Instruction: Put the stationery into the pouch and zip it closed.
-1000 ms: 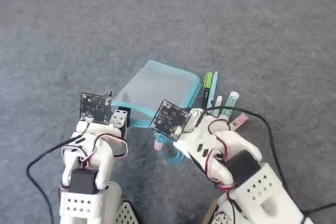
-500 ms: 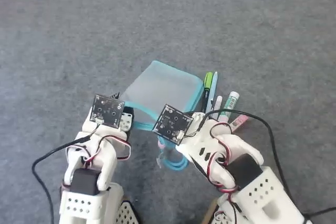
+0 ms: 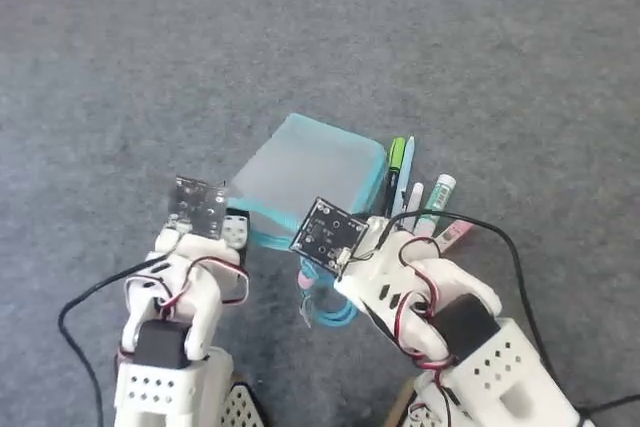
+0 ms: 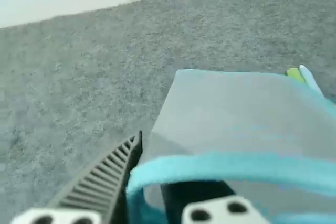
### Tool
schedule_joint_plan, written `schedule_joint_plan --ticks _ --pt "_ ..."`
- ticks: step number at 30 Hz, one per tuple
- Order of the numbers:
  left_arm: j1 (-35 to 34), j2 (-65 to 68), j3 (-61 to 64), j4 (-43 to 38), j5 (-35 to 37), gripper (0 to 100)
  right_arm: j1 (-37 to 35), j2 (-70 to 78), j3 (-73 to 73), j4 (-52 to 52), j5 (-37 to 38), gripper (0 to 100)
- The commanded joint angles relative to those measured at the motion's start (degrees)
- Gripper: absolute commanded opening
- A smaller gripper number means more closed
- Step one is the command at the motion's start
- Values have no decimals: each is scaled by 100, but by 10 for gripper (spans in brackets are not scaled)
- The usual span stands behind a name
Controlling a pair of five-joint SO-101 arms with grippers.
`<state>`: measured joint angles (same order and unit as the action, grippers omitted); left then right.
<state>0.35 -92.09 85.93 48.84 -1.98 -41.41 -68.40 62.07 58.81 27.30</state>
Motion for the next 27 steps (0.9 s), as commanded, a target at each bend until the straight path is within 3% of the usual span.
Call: schedule_joint_plan --ticks 1,4,10,13,18,27 --pt "-765 -53 -48 -413 431 9 -101 -207 -88 303 -88 268" --pt "-967 -53 -57 -448 510 9 268 -198 -97 418 -123 262" --pt "-1196 -62 -84 -457 695 9 2105 -66 -53 532 -686 195" --pt "-1398 -62 -75 -589 712 9 2624 488 -97 567 -730 191" --pt "-1477 -88 -57 -633 677 9 3064 2211 -510 84 -967 191" --pt "-1486 -97 -48 -633 484 10 3582 5174 -1969 -215 -2796 188"
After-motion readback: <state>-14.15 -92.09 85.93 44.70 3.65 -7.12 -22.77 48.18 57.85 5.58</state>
